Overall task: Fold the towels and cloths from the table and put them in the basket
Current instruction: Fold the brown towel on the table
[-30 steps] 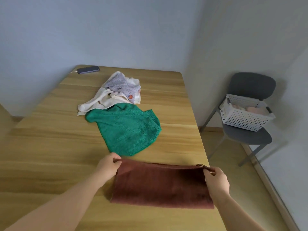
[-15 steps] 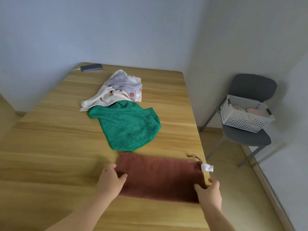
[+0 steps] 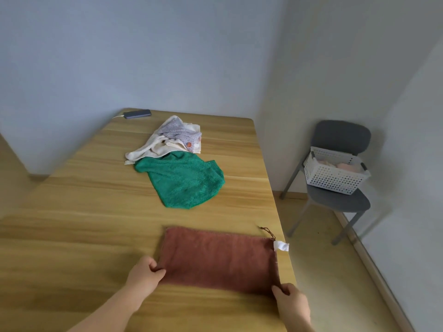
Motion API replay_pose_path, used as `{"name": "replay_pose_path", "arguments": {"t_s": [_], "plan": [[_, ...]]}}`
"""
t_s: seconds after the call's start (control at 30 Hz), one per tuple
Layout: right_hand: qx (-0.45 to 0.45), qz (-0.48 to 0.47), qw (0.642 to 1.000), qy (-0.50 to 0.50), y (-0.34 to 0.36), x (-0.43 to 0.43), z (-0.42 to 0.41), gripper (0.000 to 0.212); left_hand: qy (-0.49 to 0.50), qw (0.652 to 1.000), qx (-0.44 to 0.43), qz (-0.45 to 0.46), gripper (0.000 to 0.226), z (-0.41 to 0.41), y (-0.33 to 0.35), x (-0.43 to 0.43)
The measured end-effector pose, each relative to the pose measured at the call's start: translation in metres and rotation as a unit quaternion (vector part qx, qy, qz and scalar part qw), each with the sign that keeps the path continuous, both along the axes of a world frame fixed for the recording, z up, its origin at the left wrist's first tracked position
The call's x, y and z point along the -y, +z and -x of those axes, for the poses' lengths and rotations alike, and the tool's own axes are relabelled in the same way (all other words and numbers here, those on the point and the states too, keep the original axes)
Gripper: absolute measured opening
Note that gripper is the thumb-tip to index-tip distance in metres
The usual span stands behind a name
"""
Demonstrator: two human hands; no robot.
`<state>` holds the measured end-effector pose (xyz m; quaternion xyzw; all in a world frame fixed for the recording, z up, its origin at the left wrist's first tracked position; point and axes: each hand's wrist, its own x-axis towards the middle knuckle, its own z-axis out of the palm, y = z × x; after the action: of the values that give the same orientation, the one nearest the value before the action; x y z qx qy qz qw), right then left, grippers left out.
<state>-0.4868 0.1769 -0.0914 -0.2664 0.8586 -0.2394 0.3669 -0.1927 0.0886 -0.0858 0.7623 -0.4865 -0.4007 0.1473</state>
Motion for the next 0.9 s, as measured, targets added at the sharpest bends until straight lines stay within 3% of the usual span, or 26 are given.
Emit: {"name": "replay_pose_path", "arguments": {"t_s": [0.17, 0.37, 0.6, 0.9], "plan": [[0.028, 0.008, 0.999, 0.021, 0.008, -0.002, 0.008, 0.011, -0.04, 0.998, -0.014, -0.034, 0.005, -0.01, 0.0, -0.005], [0.057, 0.008, 0.998, 0.005, 0.007, -0.003, 0.011, 0.019, -0.045, 0.997, -0.008, -0.059, 0.042, -0.015, -0.003, -0.006], [0.067, 0.024, 0.996, -0.054, 0.002, 0.001, 0.013, 0.025, -0.001, 0.999, 0.044, -0.024, 0.011, -0.014, -0.009, -0.004], [0.055, 0.008, 0.994, -0.097, 0.006, 0.001, 0.008, 0.023, -0.036, 0.997, 0.031, -0.053, 0.017, -0.012, -0.004, -0.004]]}}
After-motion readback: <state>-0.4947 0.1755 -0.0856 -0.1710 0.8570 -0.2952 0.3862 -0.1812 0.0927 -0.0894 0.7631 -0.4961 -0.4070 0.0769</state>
